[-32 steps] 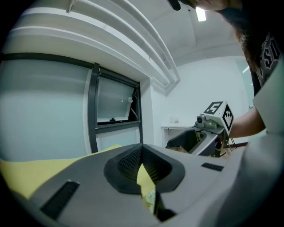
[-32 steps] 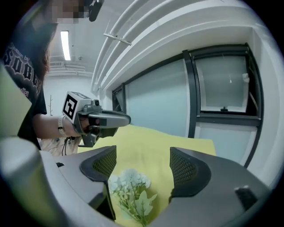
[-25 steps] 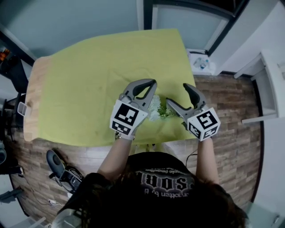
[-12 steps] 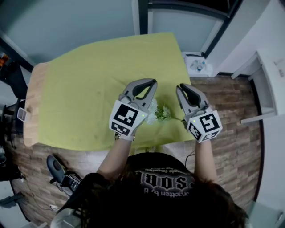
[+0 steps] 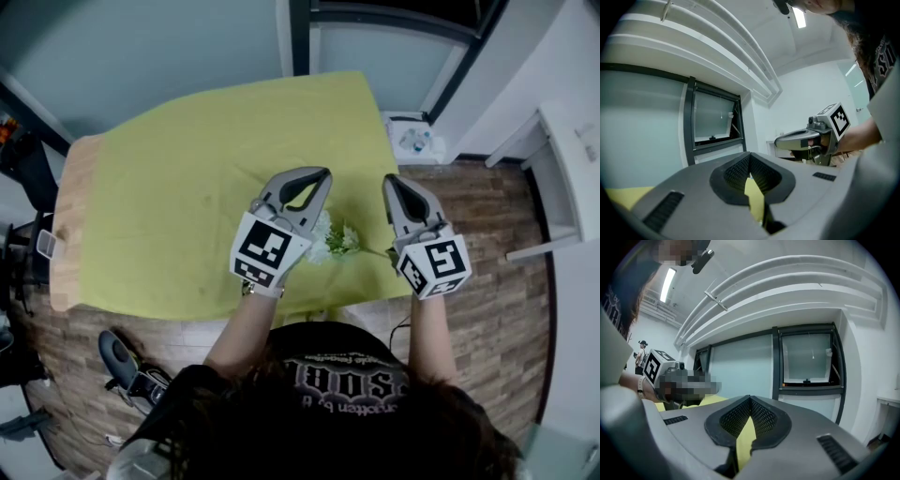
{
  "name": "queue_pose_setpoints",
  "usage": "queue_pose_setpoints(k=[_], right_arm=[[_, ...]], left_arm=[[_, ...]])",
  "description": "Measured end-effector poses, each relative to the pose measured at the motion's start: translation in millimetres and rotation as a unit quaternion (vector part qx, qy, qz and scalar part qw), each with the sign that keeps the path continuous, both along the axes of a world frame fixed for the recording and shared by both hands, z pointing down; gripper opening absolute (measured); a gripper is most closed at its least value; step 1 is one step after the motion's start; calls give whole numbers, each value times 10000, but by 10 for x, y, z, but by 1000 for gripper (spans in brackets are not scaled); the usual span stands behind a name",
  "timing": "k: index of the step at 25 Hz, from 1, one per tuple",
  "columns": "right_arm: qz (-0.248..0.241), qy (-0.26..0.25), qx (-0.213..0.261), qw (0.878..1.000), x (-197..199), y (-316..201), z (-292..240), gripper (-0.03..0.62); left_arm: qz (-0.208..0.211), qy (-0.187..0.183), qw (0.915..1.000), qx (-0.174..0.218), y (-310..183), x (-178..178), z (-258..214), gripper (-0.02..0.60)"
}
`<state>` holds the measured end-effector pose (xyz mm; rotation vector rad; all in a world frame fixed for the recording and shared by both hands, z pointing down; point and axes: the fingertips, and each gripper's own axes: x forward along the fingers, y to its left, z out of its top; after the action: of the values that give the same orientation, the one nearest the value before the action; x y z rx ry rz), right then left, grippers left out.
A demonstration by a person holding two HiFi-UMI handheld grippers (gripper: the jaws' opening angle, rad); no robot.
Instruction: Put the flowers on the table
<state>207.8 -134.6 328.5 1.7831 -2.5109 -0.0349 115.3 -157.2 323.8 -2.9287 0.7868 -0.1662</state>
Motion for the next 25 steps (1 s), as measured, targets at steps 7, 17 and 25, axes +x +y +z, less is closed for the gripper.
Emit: queue_pose_setpoints(k=[7, 17, 25], right_arm=[[142, 55, 147, 9998, 23, 20, -69, 31], [299, 194, 96, 9993, 23, 50, -66, 29], [372, 119, 97, 9992, 29, 84, -94, 29]], left_arm=[[-23, 21, 10000, -20, -2, -14, -3, -2], [1, 41, 10000, -22, 18, -21, -3, -2], [24, 34, 10000, 8, 49, -32, -18, -2]])
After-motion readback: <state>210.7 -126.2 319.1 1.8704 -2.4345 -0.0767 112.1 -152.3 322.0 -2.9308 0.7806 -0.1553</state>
